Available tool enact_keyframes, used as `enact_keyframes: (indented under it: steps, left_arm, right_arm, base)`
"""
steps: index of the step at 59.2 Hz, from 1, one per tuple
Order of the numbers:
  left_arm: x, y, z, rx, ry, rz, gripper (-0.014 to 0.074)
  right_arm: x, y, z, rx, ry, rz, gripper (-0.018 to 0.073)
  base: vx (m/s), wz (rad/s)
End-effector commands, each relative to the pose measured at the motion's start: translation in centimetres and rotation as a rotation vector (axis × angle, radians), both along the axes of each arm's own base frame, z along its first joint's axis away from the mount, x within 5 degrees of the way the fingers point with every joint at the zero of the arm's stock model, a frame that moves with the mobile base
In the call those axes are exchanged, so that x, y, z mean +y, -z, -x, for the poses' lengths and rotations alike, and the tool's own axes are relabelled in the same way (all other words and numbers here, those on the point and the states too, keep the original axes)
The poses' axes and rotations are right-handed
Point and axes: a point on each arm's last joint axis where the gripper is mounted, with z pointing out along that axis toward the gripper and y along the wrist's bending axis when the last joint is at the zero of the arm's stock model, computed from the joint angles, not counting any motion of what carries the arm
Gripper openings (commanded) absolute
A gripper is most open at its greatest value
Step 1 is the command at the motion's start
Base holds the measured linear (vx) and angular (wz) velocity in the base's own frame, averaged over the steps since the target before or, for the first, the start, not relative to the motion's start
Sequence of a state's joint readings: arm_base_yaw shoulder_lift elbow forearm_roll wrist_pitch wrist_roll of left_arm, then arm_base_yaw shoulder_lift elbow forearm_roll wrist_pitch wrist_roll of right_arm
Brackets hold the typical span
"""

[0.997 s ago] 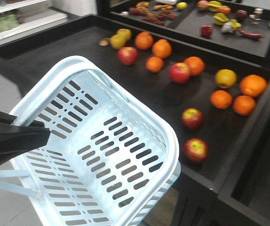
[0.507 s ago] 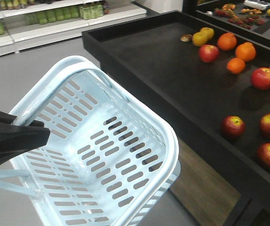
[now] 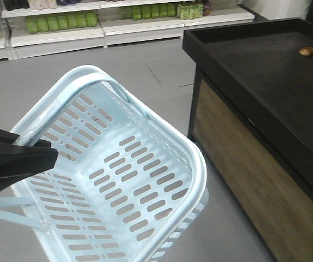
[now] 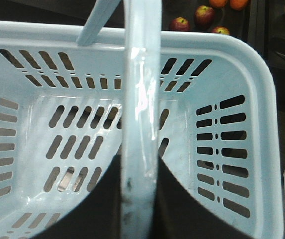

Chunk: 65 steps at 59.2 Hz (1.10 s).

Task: Pick three apples into basket with both arms
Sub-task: 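Drive the base away from the table carrying the basket in the left gripper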

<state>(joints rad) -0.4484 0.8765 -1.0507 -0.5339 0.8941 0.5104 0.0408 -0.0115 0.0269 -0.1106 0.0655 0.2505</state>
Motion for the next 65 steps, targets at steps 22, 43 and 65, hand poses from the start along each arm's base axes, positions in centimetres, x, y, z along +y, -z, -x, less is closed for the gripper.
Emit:
enact_keyframes:
  steps: [22, 43, 65]
  left_arm:
    - [-0.04, -1.82, 0.03, -0.074, -0.030, 0.104, -0.0006]
    - [-0.04, -1.82, 0.03, -0.074, -0.030, 0.104, -0.0006]
    - [-0.04, -1.82, 0.03, -0.074, -0.030, 0.104, -0.0006]
  right_arm:
    - [0.04, -0.23, 0.06, -0.069, -0.002, 0.014, -0.0009]
    - [0.04, -0.23, 0.06, -0.069, -0.002, 0.014, -0.0009]
    - [0.04, -0.23, 0.06, -0.069, -0.002, 0.014, -0.0009]
  base:
    - [-0.11, 0.43]
    - [-0.03, 0.29]
    - [0.08, 0.37]
